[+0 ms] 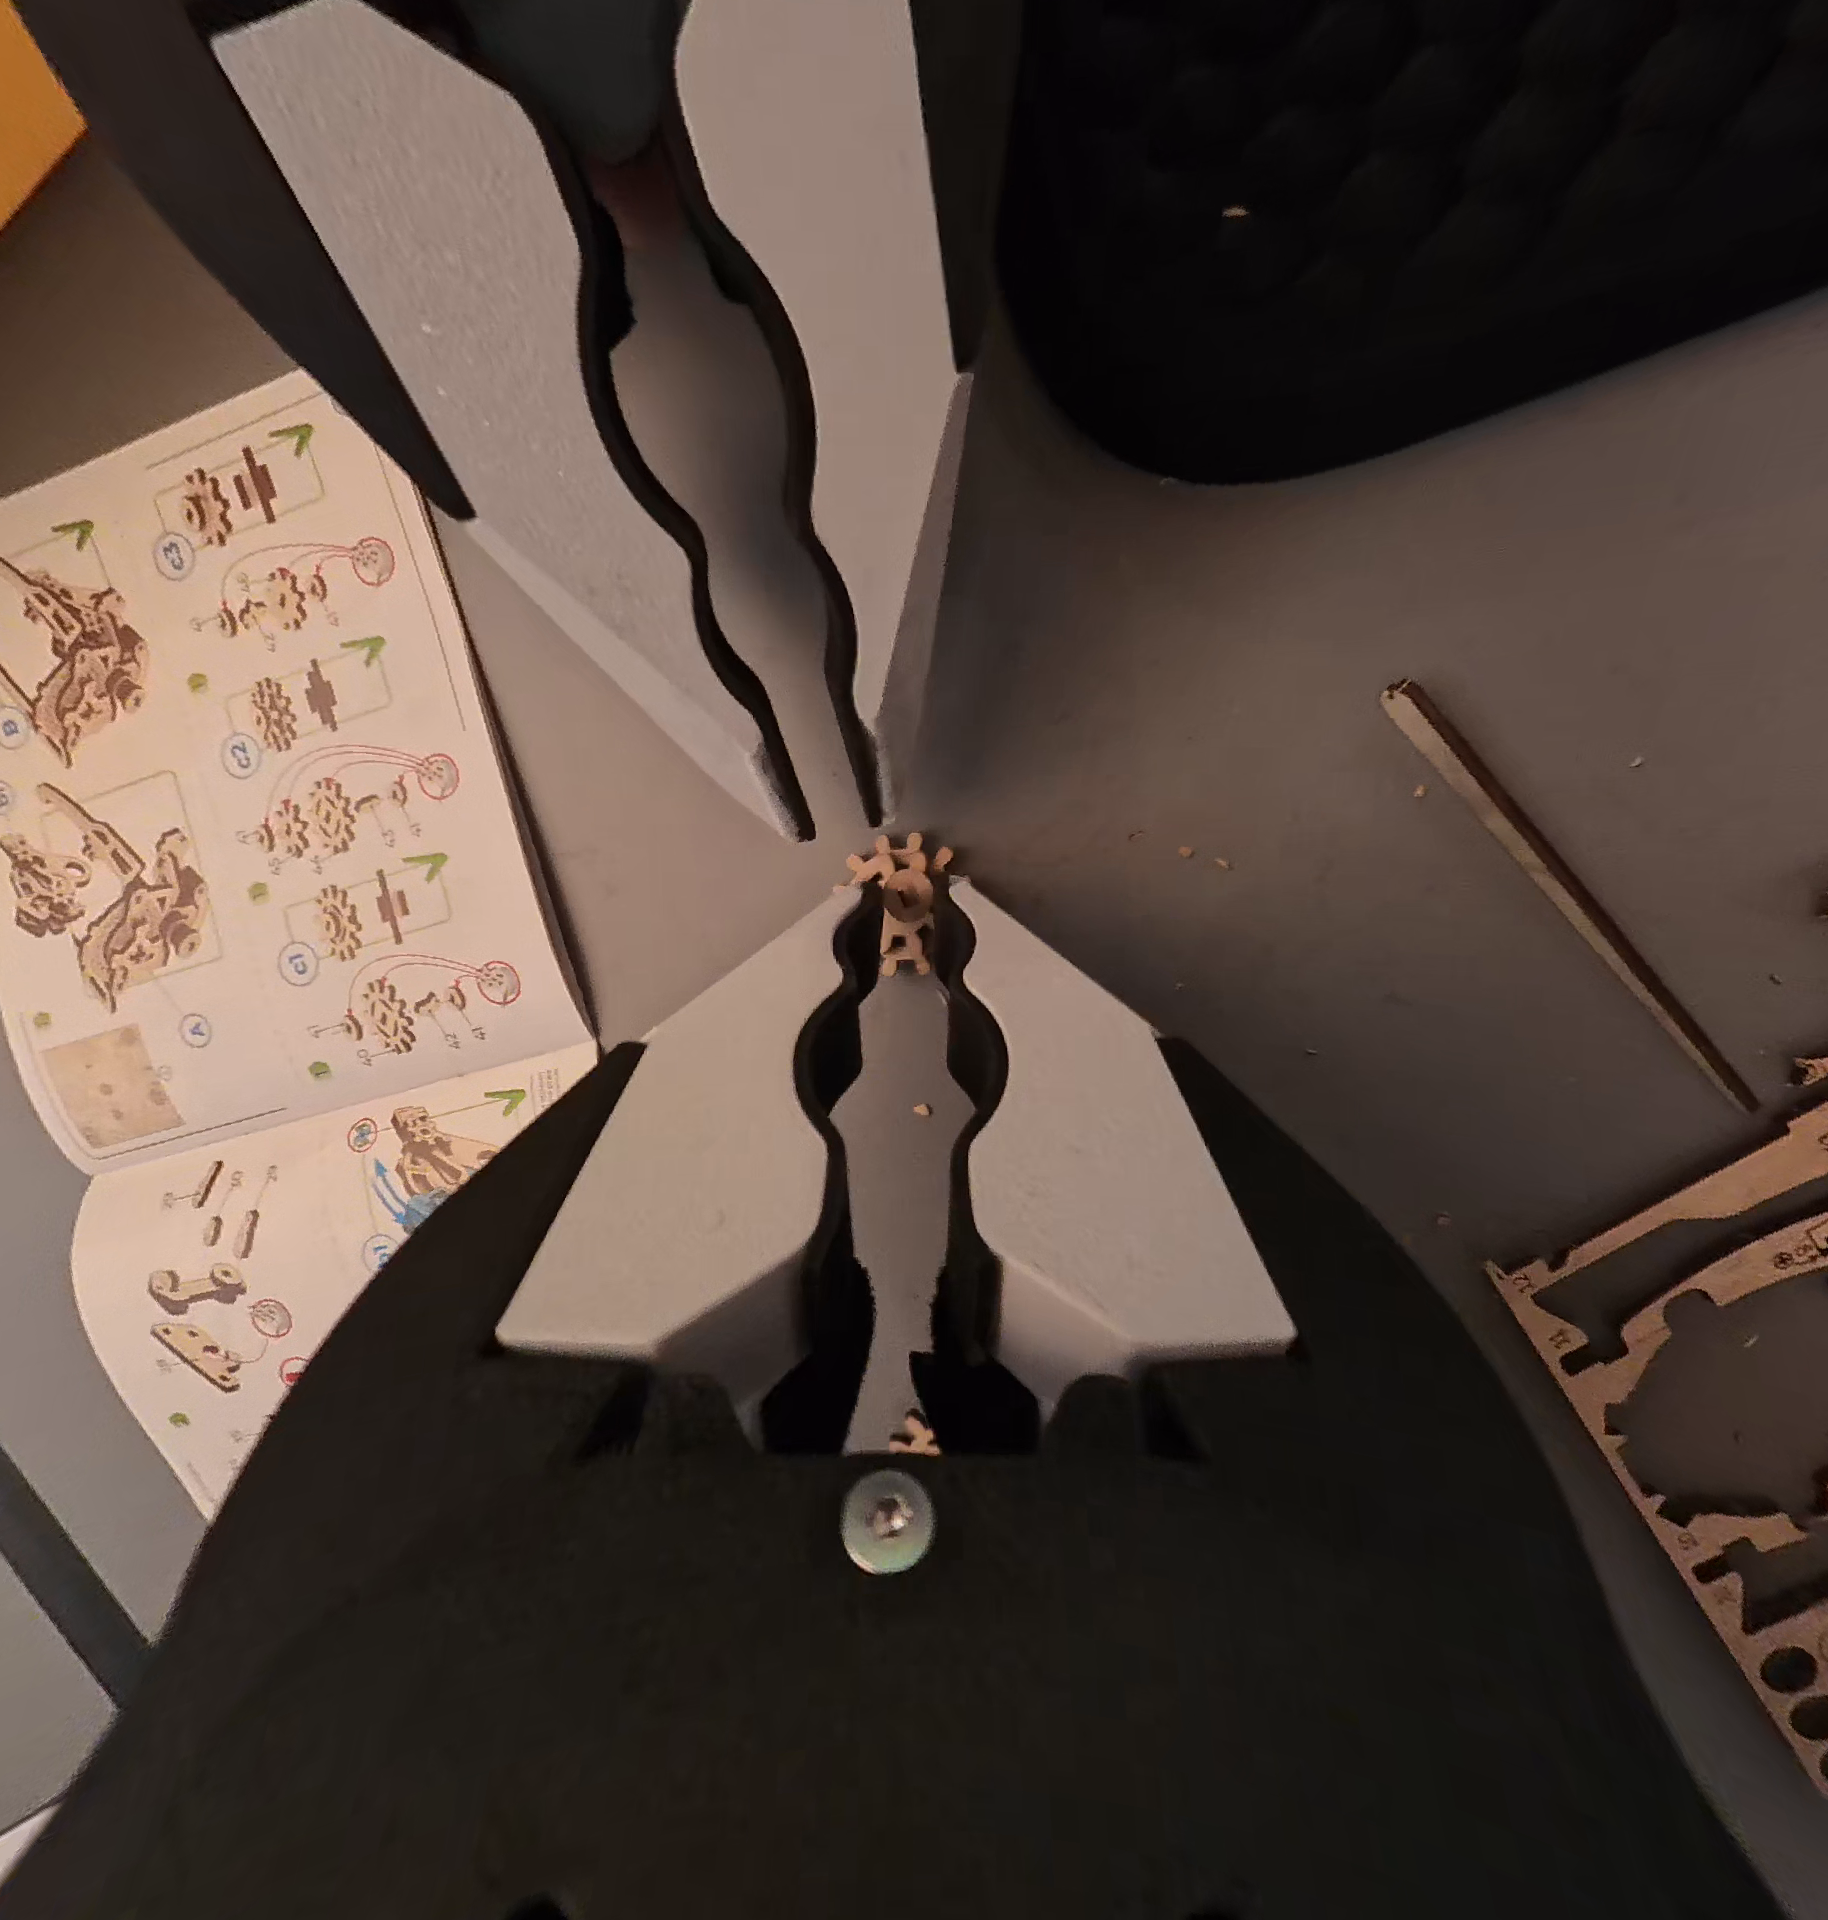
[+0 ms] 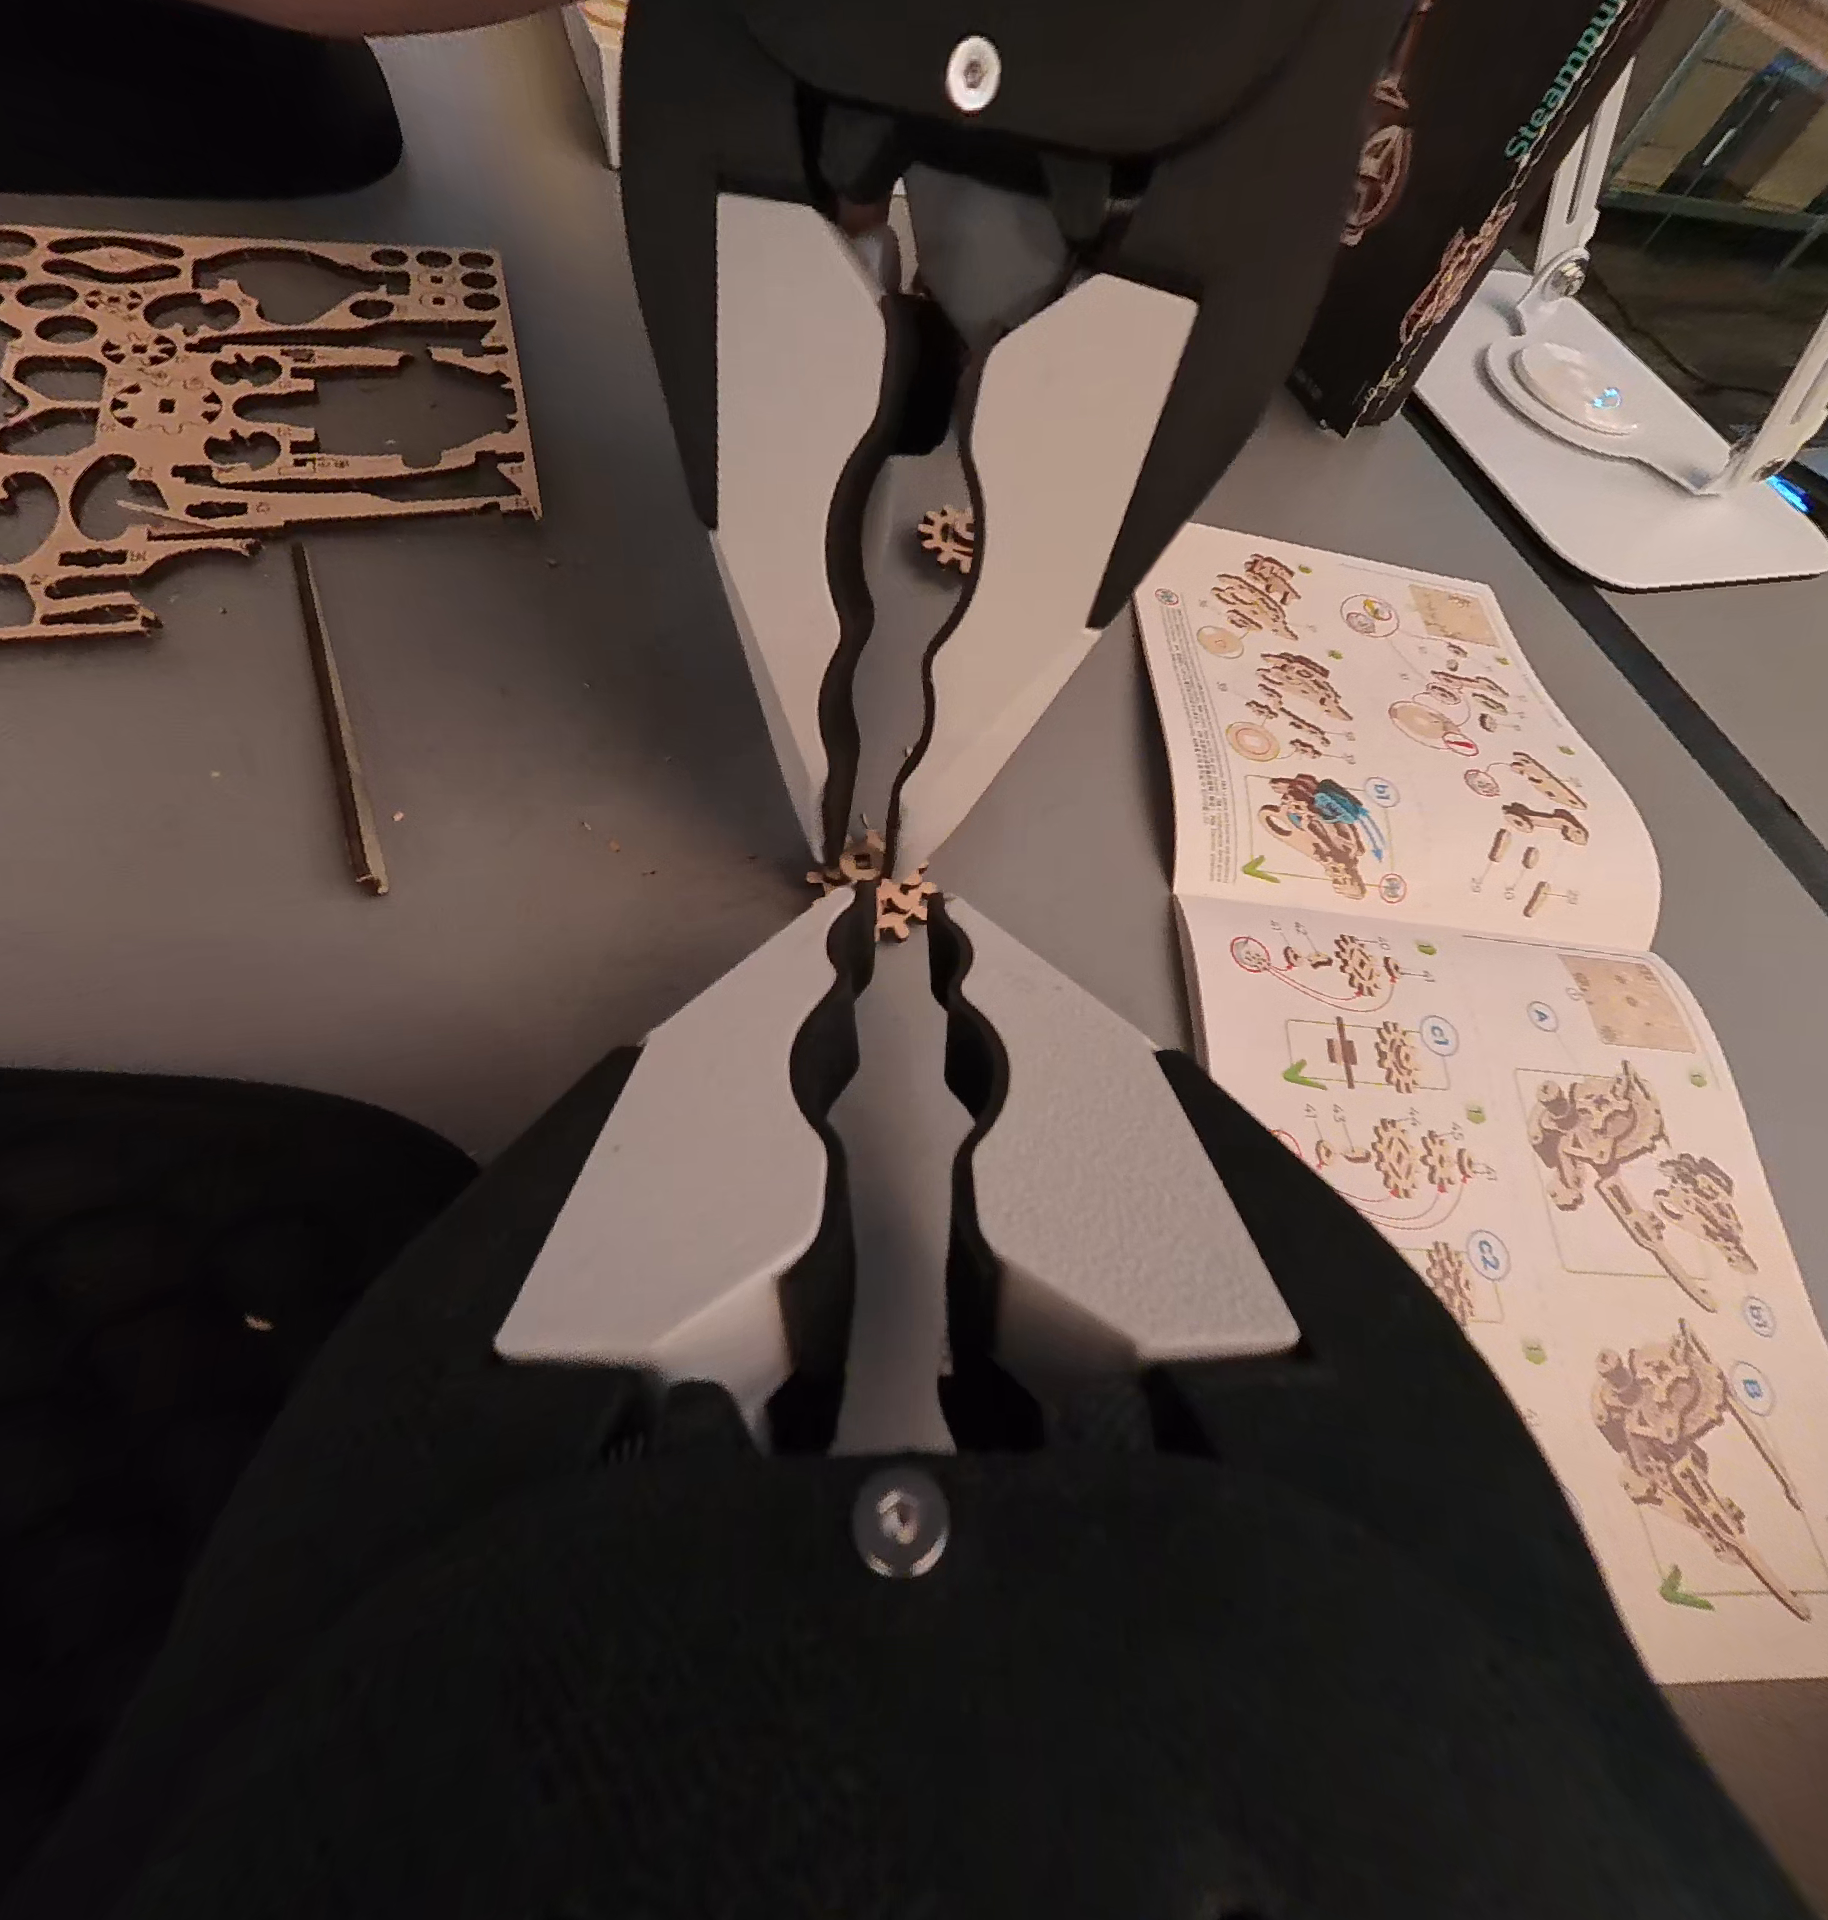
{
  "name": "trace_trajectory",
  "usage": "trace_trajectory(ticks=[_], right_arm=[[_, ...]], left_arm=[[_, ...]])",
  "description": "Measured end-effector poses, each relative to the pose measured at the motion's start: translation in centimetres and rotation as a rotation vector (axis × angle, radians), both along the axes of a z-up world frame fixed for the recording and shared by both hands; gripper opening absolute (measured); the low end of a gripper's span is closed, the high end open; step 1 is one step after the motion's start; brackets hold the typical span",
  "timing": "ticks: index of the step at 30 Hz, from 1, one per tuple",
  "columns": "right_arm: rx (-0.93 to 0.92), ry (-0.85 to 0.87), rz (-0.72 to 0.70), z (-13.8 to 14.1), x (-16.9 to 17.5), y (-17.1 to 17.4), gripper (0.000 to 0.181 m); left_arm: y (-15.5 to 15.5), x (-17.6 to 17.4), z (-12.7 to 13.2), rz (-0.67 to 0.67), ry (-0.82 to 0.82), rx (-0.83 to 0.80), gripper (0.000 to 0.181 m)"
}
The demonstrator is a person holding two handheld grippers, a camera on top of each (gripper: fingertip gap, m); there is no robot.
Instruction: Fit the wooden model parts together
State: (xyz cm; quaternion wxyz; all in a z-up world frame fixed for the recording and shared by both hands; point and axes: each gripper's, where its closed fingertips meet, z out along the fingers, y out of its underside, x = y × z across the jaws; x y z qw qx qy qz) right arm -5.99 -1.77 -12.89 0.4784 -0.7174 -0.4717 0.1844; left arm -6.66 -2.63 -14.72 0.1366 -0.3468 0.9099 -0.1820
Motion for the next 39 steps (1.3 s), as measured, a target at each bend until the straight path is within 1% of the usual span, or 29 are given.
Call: trace_trajectory(ticks=[1, 14, 20, 26, 39], right_arm=[[-0.001, -0.002, 0.0, -0.03, -0.01, -0.01, 0.007], [0.013, -0.014, 0.024, -0.1, -0.3, -0.31, 0.006], [0.017, -0.027, 0.025, -0.25, -0.39, -0.33, 0.006], [0.014, -0.021, 0.025, -0.19, -0.37, -0.34, 0.006], [0.011, -0.024, 0.03, -0.26, -0.42, -0.4, 0.006]], left_arm=[[0.09, 0.03, -0.02, -0.003, 0.001, 0.004, 0.008], [0.3, -0.1, -0.07, -0.031, 0.039, -0.007, 0.007], [-0.04, -0.2, 0.04, -0.04, 0.038, -0.049, 0.007], [0.1, -0.12, -0.07, -0.046, 0.03, -0.016, 0.008], [0.29, -0.02, -0.08, -0.046, 0.026, -0.024, 0.007]])
